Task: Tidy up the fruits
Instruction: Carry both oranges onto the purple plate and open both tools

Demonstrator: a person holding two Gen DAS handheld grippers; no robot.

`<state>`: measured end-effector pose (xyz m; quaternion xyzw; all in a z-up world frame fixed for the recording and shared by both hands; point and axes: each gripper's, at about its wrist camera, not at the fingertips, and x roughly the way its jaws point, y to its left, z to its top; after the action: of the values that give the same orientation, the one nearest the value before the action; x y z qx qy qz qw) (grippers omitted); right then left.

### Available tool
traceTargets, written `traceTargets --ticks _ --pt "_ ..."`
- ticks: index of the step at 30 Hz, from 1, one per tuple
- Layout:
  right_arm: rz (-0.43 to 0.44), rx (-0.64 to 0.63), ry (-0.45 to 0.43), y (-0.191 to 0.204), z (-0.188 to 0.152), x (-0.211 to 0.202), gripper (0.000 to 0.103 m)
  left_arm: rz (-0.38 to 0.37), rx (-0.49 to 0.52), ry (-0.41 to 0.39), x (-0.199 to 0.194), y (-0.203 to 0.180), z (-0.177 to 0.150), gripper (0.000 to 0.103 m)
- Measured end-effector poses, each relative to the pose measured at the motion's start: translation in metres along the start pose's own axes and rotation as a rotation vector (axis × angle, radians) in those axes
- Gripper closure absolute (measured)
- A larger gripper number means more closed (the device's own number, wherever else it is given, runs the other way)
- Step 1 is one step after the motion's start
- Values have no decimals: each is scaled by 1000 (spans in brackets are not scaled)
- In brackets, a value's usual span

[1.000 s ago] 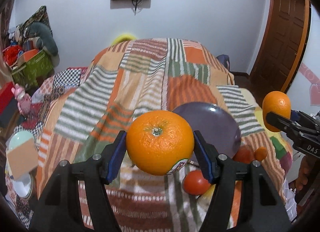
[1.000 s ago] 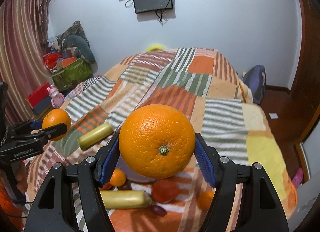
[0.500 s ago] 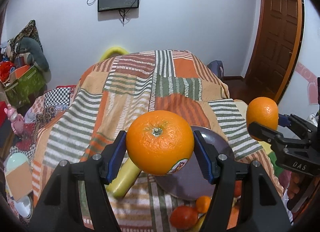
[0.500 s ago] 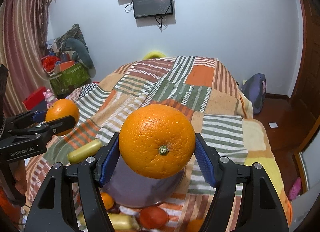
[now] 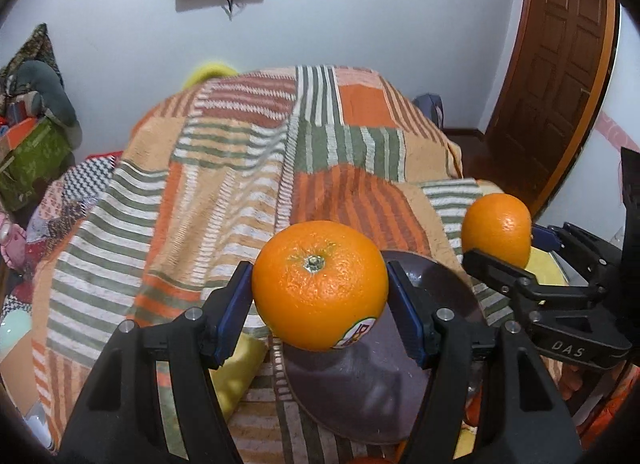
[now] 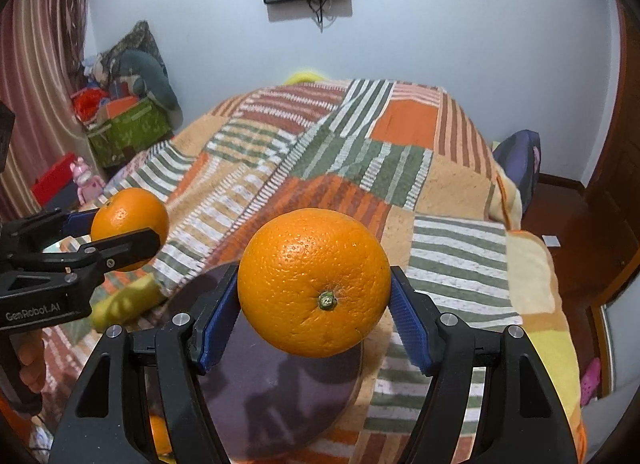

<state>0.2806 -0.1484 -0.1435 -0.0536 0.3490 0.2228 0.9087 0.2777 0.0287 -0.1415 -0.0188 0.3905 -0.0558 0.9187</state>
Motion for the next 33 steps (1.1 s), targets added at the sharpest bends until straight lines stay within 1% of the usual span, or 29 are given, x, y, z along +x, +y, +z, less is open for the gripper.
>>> traceTargets --ticks 7,11,15,21,29,33 --pt "10 -23 84 0 -9 31 35 -23 36 95 43 -2 -1 38" --pt "10 -41 135 -1 -14 44 35 -20 52 122 59 -2 -2 38" --pt "31 -38 170 -6 -15 54 35 -32 50 156 72 2 -5 38" --pt "44 -61 181 -2 -17 58 35 -41 44 198 86 5 -9 38" --pt "42 -77 197 0 -15 62 35 -29 63 211 88 3 -11 37" --pt "28 -84 202 1 -15 60 30 -28 70 223 86 2 -12 37"
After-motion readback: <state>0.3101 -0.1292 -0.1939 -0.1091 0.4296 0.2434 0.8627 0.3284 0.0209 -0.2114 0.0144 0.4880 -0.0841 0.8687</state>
